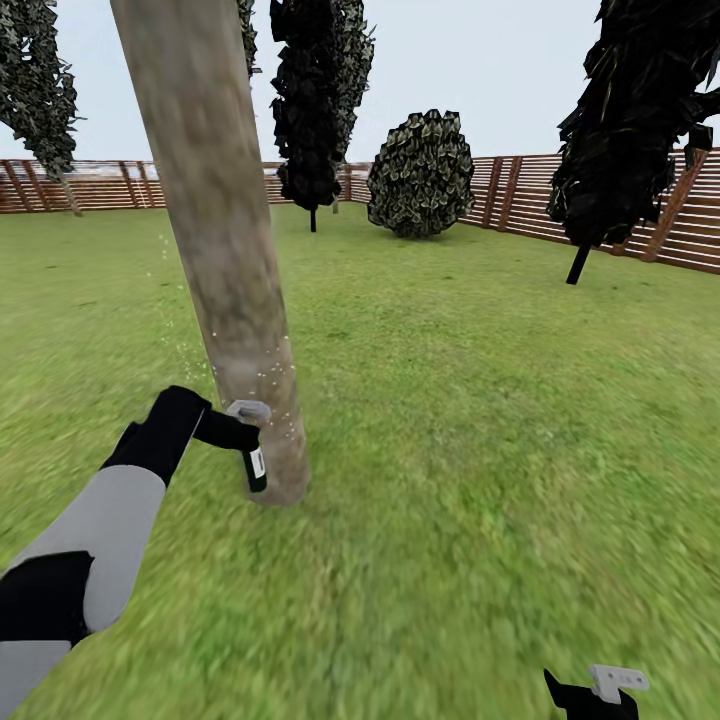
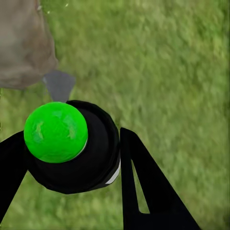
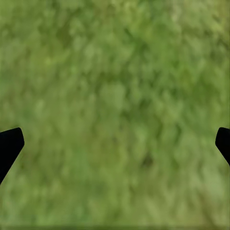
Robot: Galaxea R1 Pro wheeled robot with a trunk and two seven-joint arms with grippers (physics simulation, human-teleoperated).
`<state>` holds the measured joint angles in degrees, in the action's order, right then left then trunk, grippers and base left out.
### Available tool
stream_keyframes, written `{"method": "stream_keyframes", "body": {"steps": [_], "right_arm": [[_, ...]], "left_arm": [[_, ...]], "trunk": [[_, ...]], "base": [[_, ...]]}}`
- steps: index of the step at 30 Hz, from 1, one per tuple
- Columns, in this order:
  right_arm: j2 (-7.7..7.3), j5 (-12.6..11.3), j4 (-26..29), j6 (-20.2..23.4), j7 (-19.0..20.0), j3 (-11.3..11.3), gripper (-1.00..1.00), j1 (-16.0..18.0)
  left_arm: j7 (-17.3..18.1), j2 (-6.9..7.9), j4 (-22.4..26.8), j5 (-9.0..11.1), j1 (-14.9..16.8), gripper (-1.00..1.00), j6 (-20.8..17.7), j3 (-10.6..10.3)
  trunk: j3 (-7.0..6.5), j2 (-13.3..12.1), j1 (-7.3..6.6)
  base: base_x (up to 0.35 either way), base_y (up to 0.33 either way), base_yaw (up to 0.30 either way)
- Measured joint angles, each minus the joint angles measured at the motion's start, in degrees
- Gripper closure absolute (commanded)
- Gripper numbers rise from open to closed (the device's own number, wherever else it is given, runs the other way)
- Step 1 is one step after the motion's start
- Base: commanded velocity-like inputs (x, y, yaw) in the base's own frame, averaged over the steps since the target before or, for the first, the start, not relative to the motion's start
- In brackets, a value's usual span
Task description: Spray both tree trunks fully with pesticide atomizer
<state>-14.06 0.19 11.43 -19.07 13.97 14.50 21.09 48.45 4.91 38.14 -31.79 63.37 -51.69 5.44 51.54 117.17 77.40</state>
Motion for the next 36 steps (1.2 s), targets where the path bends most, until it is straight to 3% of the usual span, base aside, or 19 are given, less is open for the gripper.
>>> {"method": "stream_keyframes", "body": {"steps": [5, 7, 9, 12, 16, 18, 24, 32, 36], "right_arm": [[0.00, 0.04, 0.00, 0.00, 0.00, 0.00, -1.00, 0.00], [0.00, 0.07, 0.00, 0.00, 0.00, 0.00, -1.00, 0.00], [0.00, 0.07, 0.00, 0.00, 0.00, 0.00, -1.00, 0.00], [0.00, 0.07, 0.00, 0.00, 0.00, 0.00, -1.00, 0.00], [0.00, 0.07, 0.00, 0.00, 0.00, 0.00, -1.00, 0.00], [0.00, 0.07, 0.00, 0.00, 0.00, 0.00, -1.00, 0.00], [0.00, 0.07, 0.00, 0.00, 0.00, 0.00, -1.00, 0.00], [0.00, 0.07, 0.00, 0.00, 0.00, 0.00, -1.00, 0.00], [0.00, 0.08, 0.00, 0.00, 0.00, 0.00, -1.00, 0.00]], "left_arm": [[0.00, 0.57, -0.64, -0.48, -0.81, 1.00, 0.33, -0.16], [-0.08, 1.77, -0.55, -0.68, -2.09, 1.00, 3.31, 0.15], [-0.13, 4.24, -0.24, -0.70, -2.37, 1.00, 4.39, 0.46], [-0.13, 5.40, 0.01, -0.11, -2.04, 1.00, 4.27, 0.60], [-0.10, 5.49, 0.10, 0.01, 0.50, 1.00, 3.70, 0.51], [-0.09, 5.54, 0.11, -0.04, 4.22, 1.00, 1.13, 0.42], [-0.09, 5.64, 0.09, -0.33, 9.12, 1.00, -0.74, 0.29], [-0.09, 5.63, 0.09, -0.45, 8.89, 1.00, -0.74, -0.15], [-0.17, 5.66, 0.02, -0.54, 5.68, 1.00, -0.05, -0.27]], "trunk": [[0.00, 0.00, 0.00], [0.00, 0.00, 0.00], [0.00, 0.00, 0.00], [0.00, 0.00, 0.00], [-0.01, 0.00, 0.00], [-0.01, 0.01, -0.01], [0.00, 0.00, 0.00], [0.00, 0.00, 0.00], [0.01, 0.00, 0.01]], "base": [[0.000, 0.000, 0.000], [0.000, 0.000, 0.000], [0.000, 0.000, 0.000], [0.000, 0.000, 0.000], [0.000, 0.000, 0.000], [0.000, 0.000, 0.000], [0.000, 0.000, 0.000], [0.000, 0.000, 0.000], [0.000, 0.000, 0.000]]}}
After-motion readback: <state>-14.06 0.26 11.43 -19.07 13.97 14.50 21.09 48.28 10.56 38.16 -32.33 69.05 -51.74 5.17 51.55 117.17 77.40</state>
